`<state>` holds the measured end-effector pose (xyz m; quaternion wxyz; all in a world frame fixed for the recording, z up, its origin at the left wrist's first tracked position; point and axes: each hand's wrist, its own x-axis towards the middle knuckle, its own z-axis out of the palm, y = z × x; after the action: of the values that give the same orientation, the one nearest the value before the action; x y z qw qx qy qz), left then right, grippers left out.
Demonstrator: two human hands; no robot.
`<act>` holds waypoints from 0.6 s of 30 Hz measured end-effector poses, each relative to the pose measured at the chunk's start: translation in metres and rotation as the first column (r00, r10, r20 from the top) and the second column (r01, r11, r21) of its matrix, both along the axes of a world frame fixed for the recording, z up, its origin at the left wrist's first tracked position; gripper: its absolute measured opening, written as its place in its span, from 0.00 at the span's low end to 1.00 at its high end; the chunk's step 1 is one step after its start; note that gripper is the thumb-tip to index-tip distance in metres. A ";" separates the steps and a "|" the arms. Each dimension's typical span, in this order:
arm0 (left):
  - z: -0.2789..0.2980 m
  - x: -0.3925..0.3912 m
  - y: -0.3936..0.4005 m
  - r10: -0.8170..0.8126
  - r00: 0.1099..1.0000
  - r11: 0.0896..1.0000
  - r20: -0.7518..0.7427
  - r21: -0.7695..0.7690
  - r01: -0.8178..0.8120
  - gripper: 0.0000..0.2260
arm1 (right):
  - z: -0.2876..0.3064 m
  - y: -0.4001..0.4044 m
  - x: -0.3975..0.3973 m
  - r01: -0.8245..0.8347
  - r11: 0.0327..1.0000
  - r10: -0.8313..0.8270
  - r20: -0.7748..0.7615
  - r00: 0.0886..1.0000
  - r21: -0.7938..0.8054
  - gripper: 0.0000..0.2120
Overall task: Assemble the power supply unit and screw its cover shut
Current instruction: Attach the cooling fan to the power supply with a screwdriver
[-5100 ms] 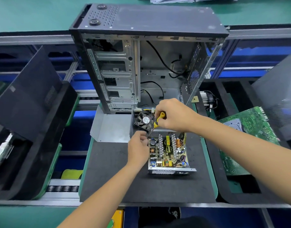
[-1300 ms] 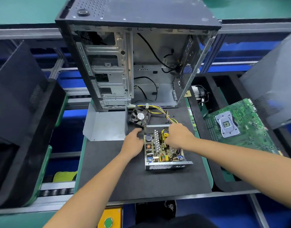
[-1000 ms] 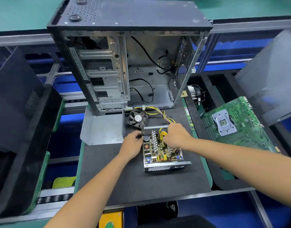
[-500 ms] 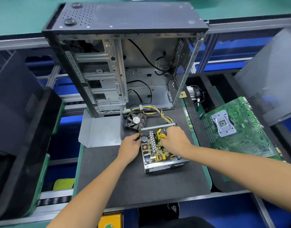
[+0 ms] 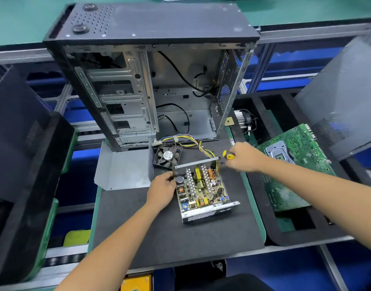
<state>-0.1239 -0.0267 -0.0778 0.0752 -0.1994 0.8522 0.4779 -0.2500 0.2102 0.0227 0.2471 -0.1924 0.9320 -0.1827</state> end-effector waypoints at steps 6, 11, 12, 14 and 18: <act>0.003 0.000 0.004 0.019 1.000 0.999 0.003 -0.037 -0.019 0.09 | -0.015 -0.002 -0.017 0.363 0.900 -0.277 0.328 0.903 -0.241 0.06; 0.006 0.001 0.004 0.017 1.000 1.000 0.011 -0.008 -0.017 0.08 | -0.042 0.006 0.000 0.401 0.903 -0.287 0.477 0.831 -0.154 0.08; 0.006 0.001 0.004 0.014 1.000 1.000 0.009 0.001 -0.014 0.08 | -0.045 0.008 0.004 0.398 0.906 -0.282 0.494 0.823 -0.146 0.08; 0.006 0.001 0.005 0.013 1.000 1.000 0.009 0.012 -0.013 0.09 | -0.047 0.009 0.010 0.397 0.906 -0.264 0.535 0.803 -0.150 0.07; 0.009 0.000 0.004 0.019 1.000 0.999 0.017 0.042 -0.020 0.15 | -0.040 0.001 0.013 0.465 0.868 -0.291 0.581 0.760 -0.174 0.08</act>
<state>-0.1237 -0.0227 -0.0693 0.0816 -0.2100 0.8394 0.4947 -0.2367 0.2110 -0.0173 0.4220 0.0252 0.8038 -0.4185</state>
